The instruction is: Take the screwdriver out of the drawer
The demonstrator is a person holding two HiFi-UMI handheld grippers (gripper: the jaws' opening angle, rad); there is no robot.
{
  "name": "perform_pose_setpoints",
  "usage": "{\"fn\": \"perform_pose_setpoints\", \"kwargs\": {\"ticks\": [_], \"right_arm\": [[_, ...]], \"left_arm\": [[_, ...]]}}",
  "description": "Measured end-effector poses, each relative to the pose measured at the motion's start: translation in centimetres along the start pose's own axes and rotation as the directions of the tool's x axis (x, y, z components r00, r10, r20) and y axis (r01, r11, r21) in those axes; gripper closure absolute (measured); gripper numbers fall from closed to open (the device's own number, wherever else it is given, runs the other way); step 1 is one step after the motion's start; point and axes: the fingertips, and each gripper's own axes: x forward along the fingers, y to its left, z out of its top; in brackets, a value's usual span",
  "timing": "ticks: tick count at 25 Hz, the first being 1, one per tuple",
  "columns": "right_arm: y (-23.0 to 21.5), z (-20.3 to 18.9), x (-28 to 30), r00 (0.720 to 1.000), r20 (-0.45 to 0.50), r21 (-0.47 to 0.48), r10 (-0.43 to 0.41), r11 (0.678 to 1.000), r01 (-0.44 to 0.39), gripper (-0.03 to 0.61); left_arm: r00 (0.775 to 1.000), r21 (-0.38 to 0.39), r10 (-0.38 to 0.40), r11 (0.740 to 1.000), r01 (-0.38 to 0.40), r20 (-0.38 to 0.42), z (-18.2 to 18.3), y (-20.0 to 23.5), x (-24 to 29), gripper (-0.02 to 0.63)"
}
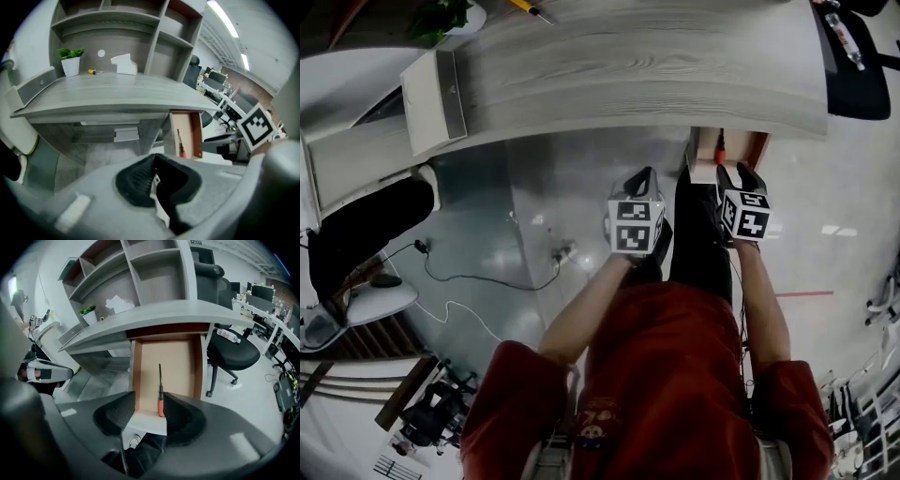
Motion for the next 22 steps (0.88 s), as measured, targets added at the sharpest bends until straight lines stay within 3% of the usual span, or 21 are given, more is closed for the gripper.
{"fn": "perform_pose_setpoints", "kwargs": {"ticks": [16, 22], "right_arm": [[-3.7, -3.4, 9.5, 0.991, -0.136, -0.022, -0.017, 1.0, 0.014, 0.41], [-4.6, -2.9, 12.1, 0.98, -0.197, -0.048, -0.025, 0.999, 0.016, 0.41]], "left_arm": [[0.996, -0.003, 0.009, 1.0, -0.01, -0.089, -2.2, 0.6, 8.0, 0.615], [0.994, -0.014, 0.003, 1.0, -0.005, -0.109, -1.2, 0.7, 9.5, 0.615]]}}
